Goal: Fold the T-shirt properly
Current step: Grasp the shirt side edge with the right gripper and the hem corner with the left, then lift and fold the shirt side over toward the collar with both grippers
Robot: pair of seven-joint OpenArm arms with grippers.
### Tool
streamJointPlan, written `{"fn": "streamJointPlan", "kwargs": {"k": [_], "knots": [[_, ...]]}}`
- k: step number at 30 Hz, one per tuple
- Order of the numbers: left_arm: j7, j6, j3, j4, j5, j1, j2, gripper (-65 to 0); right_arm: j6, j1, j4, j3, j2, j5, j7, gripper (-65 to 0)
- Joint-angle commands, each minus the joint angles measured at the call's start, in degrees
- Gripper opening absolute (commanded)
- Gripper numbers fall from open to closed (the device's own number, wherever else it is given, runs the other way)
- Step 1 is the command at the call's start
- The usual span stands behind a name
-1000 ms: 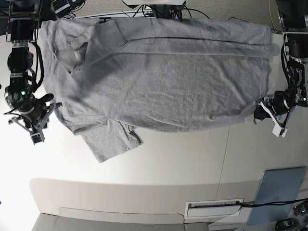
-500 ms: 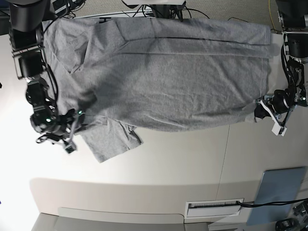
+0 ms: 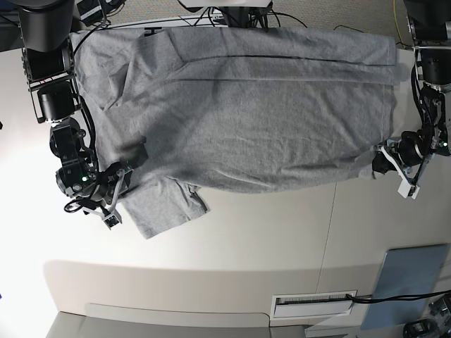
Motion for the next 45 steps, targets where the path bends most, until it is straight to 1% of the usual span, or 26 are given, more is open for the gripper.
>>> {"fn": "streamJointPlan", "kwargs": {"k": [1, 7, 10, 12, 13, 17, 20, 21, 25, 27, 28, 31, 34, 36, 40, 43, 45], "knots": [[-0.83, -0.2, -0.5, 0.83, -0.52, -1.09, -1.38, -65.0, -0.74, 1.68, 0.33, 1.03, 0.72, -0.85, -0.13, -32.8], [-0.85, -0.2, -0.5, 0.83, -0.55, -1.09, -1.38, -65.0, -0.61, 2.6, 0.33, 5.05, 0.72, 1.57, -0.17, -32.8], [-0.85, -0.2, -0.5, 0.83, -0.55, -1.11, -1.38, -65.0, -0.39, 2.51, 0.31, 5.68, 0.72, 1.73, -1.22, -32.8], [-0.85, -0.17, -0.5, 0.83, -0.52, -1.11, -1.38, -65.0, 2.03, 2.49, 0.31, 5.68, 0.72, 4.07, -2.54, -32.8], [-0.83, -0.2, -0.5, 0.83, -0.55, -1.09, -1.38, -65.0, 2.58, 2.36, 0.31, 5.68, 0.7, 5.38, -3.19, -32.8], [-0.87, -0.2, -0.5, 0.83, -0.33, -1.11, -1.38, -65.0, 2.75, 1.55, -0.13, 5.68, 0.15, 6.23, -5.01, -32.9], [-0.83, -0.2, -0.5, 0.83, -0.13, -1.09, -1.38, -65.0, 4.83, 1.25, -2.71, 5.68, -0.09, 9.2, -6.91, -33.0], [-0.83, -0.2, -0.5, 0.83, -0.11, -1.09, -1.38, -65.0, 5.44, 1.27, -3.89, 5.68, -0.07, 10.38, -7.52, -34.1], [-0.85, -0.2, -0.5, 0.83, -0.11, -1.11, -1.38, -65.0, 5.84, 0.74, -5.62, 5.68, -0.04, 11.3, -8.98, -53.8], [-0.83, -0.2, -0.48, 0.83, -0.11, -1.09, -1.36, -65.0, 5.84, 0.61, -5.62, 5.68, -0.04, 11.3, -9.22, -61.7], [-0.83, -0.2, -0.48, 0.83, -0.11, -1.09, -1.27, -65.0, 5.81, 0.61, -5.62, 5.68, -0.04, 11.3, -9.2, -64.3], [-0.85, -0.17, -0.5, 0.83, -0.09, -1.09, -1.11, -65.0, 5.73, 0.59, -4.83, 5.68, 0.11, 11.3, -7.96, -65.0], [-1.07, -0.15, -0.5, 0.83, -0.09, -1.11, -1.09, -65.0, 4.63, -0.09, -0.02, 5.68, 0.85, 11.3, -6.19, -65.0], [-1.51, -0.07, -0.5, 0.83, -0.11, -1.09, -1.11, -65.0, 2.69, -1.55, 6.32, 5.73, 1.7, 10.78, -6.23, -65.0], [-1.22, 1.44, -0.57, 0.85, -0.13, -1.09, -1.09, -65.0, -1.9, -7.5, 21.51, 5.75, 3.34, 2.56, -8.11, -65.0], [-0.46, 1.53, -1.38, 1.95, -0.17, -0.52, -1.09, -65.0, -4.85, -12.7, 28.68, 6.1, 4.72, -1.44, -8.2, -65.0], [-0.26, 1.49, -3.13, 4.46, -0.17, 1.2, -1.09, -65.0, -5.97, -15.98, 31.36, 7.78, 5.33, -2.49, -7.52, -65.0]]}}
